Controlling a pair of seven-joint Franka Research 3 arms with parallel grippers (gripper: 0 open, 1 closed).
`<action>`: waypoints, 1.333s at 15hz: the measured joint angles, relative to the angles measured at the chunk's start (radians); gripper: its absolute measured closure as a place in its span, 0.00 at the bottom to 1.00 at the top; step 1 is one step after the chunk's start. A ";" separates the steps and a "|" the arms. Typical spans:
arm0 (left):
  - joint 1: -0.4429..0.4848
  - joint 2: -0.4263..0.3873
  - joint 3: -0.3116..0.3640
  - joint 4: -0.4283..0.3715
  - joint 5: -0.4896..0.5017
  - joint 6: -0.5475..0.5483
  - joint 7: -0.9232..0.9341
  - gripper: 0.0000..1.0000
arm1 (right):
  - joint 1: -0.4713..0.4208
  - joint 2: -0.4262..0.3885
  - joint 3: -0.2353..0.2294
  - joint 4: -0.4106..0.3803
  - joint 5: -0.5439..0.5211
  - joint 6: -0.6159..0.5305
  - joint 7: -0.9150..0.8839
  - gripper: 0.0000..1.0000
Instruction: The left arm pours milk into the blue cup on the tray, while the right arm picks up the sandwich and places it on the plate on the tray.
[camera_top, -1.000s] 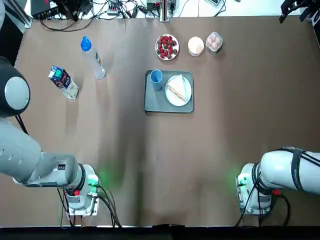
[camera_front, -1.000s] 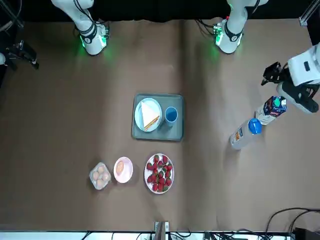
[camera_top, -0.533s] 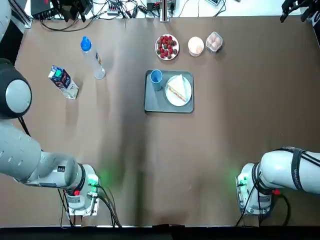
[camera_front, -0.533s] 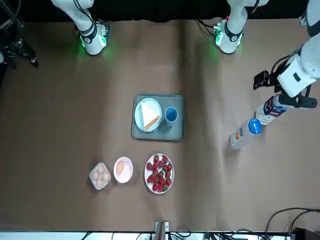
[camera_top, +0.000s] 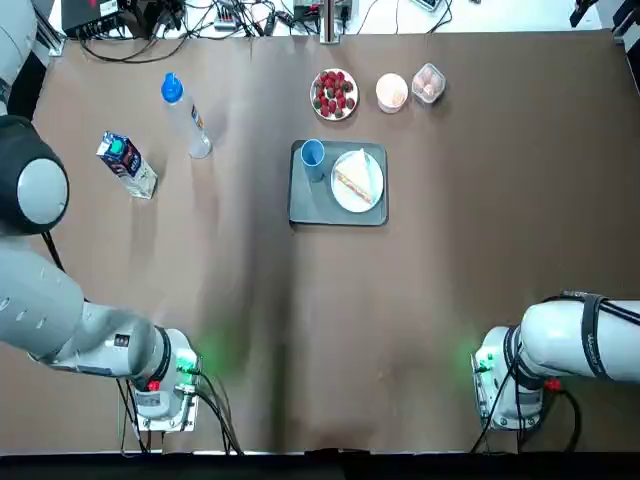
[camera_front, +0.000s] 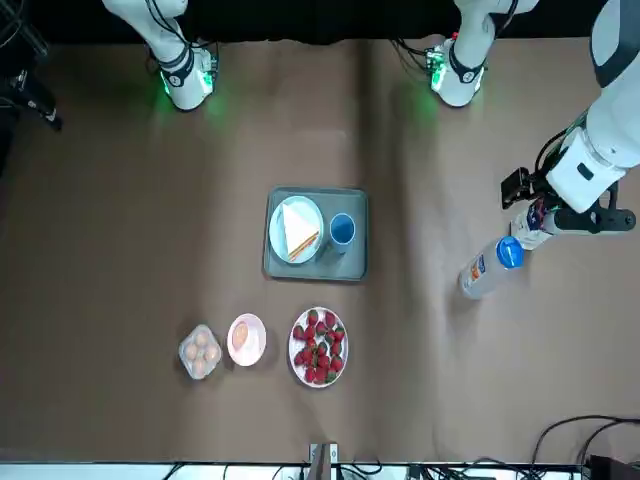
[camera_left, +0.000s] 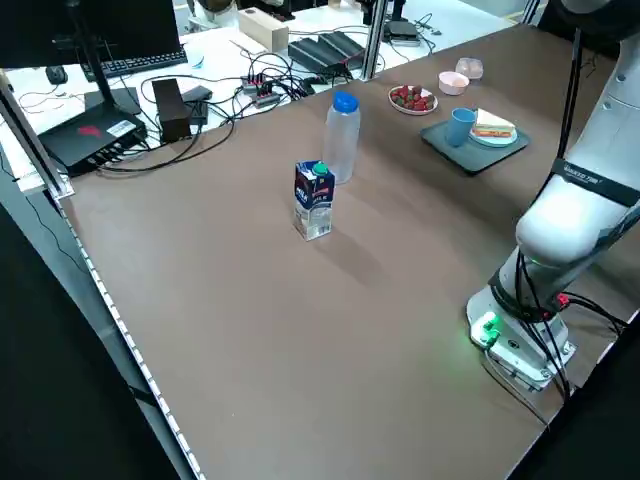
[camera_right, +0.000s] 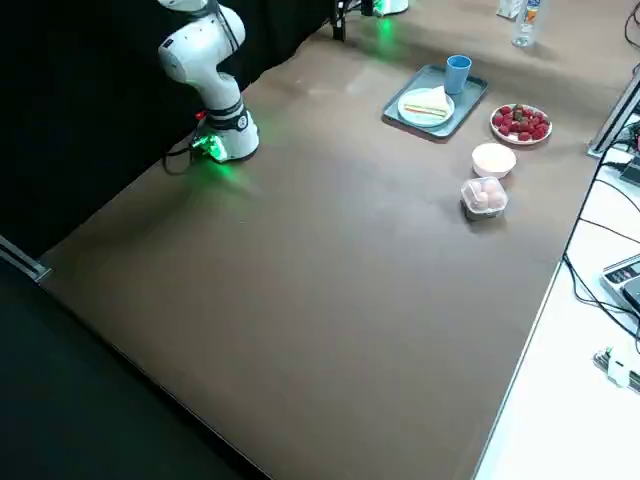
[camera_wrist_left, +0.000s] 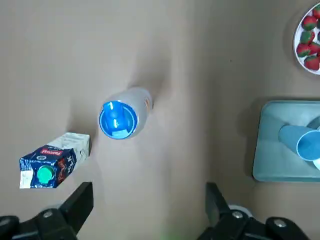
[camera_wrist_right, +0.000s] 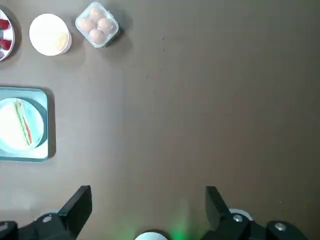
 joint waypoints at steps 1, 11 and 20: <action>0.000 0.000 0.000 0.000 0.000 0.012 0.000 0.01 | 0.000 0.014 0.000 0.017 0.000 -0.014 0.000 0.00; 0.006 0.000 0.007 0.002 0.002 0.033 0.018 0.01 | -0.004 0.042 -0.003 0.030 0.000 -0.037 0.000 0.00; 0.012 -0.066 0.010 -0.020 0.015 0.013 0.021 0.01 | -0.004 0.046 -0.003 -0.002 0.000 -0.012 0.000 0.00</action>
